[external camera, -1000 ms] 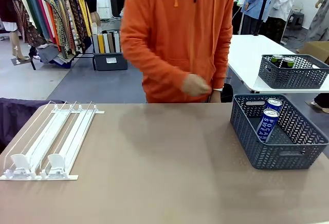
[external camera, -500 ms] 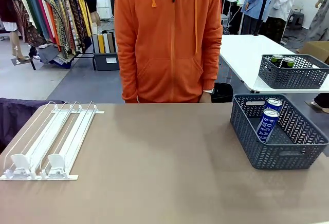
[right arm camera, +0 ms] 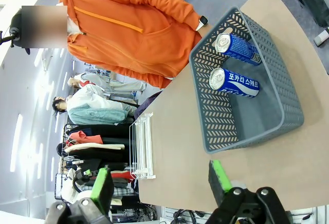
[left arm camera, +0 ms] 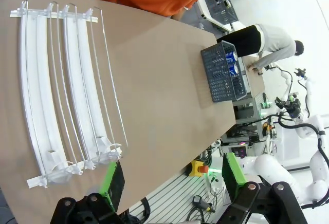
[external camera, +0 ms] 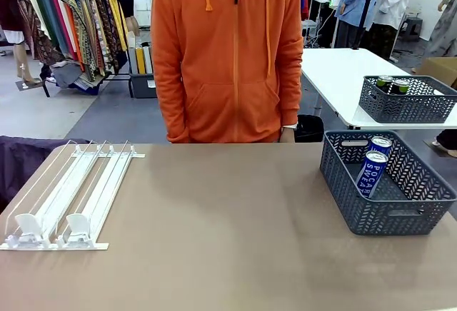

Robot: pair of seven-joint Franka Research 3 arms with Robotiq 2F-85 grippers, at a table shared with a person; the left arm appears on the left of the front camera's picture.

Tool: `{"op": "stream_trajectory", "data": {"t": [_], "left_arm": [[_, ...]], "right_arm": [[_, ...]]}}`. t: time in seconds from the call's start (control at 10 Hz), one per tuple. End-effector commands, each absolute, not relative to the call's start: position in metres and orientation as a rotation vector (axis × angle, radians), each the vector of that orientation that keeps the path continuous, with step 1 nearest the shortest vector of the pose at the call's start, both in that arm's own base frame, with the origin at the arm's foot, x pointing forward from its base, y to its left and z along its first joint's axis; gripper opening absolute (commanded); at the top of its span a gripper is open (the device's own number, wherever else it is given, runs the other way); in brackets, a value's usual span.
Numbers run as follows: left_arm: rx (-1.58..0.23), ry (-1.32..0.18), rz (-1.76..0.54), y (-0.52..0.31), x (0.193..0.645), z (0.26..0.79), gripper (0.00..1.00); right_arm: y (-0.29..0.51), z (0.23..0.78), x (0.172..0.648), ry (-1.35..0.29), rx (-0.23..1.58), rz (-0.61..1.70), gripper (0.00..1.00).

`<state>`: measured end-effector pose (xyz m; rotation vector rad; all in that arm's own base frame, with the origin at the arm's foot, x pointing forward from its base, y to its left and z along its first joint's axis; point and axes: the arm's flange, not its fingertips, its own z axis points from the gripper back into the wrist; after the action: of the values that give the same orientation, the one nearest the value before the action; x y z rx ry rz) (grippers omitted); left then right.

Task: Retrieve and store the cans from the dispenser.
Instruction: Pick up one can from the Automatic Can Dispenser and place it in the middle of the table.

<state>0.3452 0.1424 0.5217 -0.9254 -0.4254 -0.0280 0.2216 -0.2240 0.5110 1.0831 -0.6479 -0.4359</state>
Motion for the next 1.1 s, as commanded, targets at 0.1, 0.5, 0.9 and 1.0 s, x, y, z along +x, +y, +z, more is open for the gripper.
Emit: {"op": "stream_trajectory", "data": {"t": [0.1,0.5,0.9,1.0], "left_arm": [[-0.942,-0.428,-0.021,0.1425,0.3465,0.5252,1.00],[-0.942,-0.428,-0.021,0.1425,0.3465,0.5252,1.00],[-0.942,-0.428,-0.021,0.1425,0.3465,0.5252,1.00],[-0.942,-0.428,-0.021,0.1425,0.3465,0.5252,1.00]], "right_arm": [[-0.2242,0.5122,0.2243,-0.684,1.109,-0.413,1.00],[-0.2242,0.5122,0.2243,-0.684,1.109,-0.413,1.00],[-0.2242,0.5122,0.2243,-0.684,1.109,-0.413,1.00],[-0.2242,0.5122,0.2243,-0.684,1.109,-0.413,1.00]]}}
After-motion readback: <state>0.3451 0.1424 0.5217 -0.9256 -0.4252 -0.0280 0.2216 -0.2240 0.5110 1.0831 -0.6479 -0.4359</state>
